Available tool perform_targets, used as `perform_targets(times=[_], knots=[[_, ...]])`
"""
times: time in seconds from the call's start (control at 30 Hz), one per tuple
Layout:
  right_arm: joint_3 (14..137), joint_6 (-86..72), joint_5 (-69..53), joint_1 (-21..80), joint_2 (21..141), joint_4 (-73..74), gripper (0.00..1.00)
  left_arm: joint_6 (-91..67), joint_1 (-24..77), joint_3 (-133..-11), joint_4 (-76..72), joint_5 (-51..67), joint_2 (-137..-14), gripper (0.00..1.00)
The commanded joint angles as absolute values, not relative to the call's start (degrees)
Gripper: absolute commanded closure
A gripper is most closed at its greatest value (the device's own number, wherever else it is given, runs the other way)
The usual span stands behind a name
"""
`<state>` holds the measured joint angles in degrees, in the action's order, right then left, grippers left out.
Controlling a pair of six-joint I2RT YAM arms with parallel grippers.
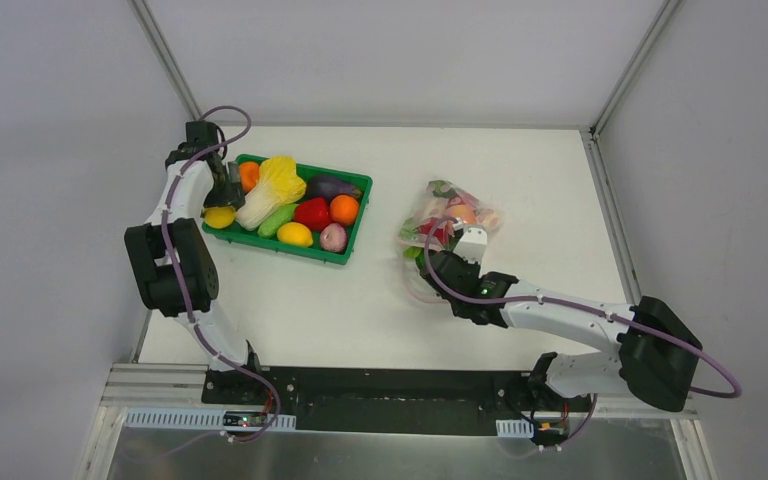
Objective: Open the zip-top bag and remove the fake food
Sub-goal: Place the fake fruit in the bin.
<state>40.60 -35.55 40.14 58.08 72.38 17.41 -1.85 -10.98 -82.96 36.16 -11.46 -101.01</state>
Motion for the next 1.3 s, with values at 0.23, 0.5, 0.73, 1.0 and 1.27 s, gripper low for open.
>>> perform_targets(times=[0.23, 0.5, 0.73, 1.0, 1.27], knots=[[43.7, -35.4, 40.9, 57.5, 74.3, 17.9, 1.00, 0.2, -11.9, -85.4, 38.1, -12.1, -98.0, 0.17], [43.6, -35.7, 40.9, 57.5, 73.9, 18.3, 1.00, -3.1, -13.2, -85.1, 35.0, -13.1, -96.3, 0.46], [43.4, -36.4, 40.5, 57.5, 74.2, 18.3, 1.00, -4.1, -13.8, -85.6, 35.8, -9.4, -101.5, 0.59], [43.4, -36.7, 40.4, 57.4, 74.4, 18.5, 1.00, -5.9, -13.8, -81.6, 31.0, -7.4, -104.0, 0.57], [44.1, -36.7, 40.5, 57.4, 74.5, 18.9, 1.00, -5.9, -13.8, -82.2, 30.0, -6.5, -104.9, 0.52]])
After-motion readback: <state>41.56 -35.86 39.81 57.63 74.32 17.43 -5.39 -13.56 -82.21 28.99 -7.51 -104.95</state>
